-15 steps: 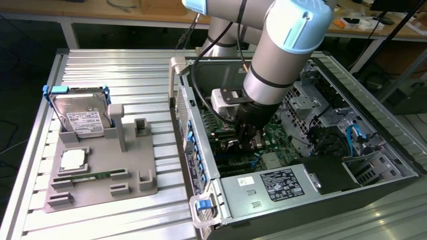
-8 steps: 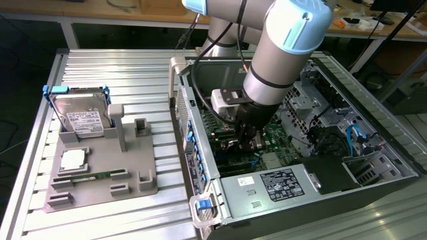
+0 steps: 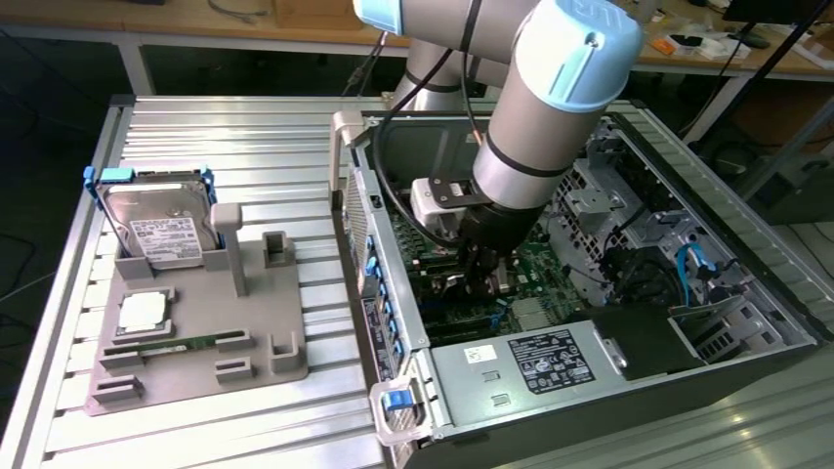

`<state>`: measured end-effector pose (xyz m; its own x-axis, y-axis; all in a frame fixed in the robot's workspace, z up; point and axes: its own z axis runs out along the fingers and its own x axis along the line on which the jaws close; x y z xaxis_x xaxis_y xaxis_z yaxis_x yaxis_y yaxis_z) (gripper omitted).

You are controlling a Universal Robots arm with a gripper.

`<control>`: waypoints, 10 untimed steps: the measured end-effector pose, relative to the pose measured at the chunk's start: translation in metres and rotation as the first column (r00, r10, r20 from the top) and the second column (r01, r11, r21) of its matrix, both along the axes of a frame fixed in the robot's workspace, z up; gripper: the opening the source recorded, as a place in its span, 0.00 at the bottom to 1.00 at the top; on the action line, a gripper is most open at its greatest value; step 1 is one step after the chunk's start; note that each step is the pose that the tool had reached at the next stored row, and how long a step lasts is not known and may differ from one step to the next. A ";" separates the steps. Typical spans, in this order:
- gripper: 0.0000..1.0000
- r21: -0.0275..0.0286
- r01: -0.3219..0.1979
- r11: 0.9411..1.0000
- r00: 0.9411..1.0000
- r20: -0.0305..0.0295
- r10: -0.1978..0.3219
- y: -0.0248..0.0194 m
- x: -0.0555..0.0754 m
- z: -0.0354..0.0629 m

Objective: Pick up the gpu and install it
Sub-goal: 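Insert the gpu into the slot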

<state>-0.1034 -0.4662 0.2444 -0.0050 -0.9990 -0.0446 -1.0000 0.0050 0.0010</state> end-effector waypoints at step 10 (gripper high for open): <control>0.27 0.000 0.000 1.000 1.000 0.000 0.000 0.0000 0.000 -0.0002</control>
<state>-0.1033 -0.4661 0.2442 -0.0048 -0.9990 -0.0449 -1.0000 0.0048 0.0009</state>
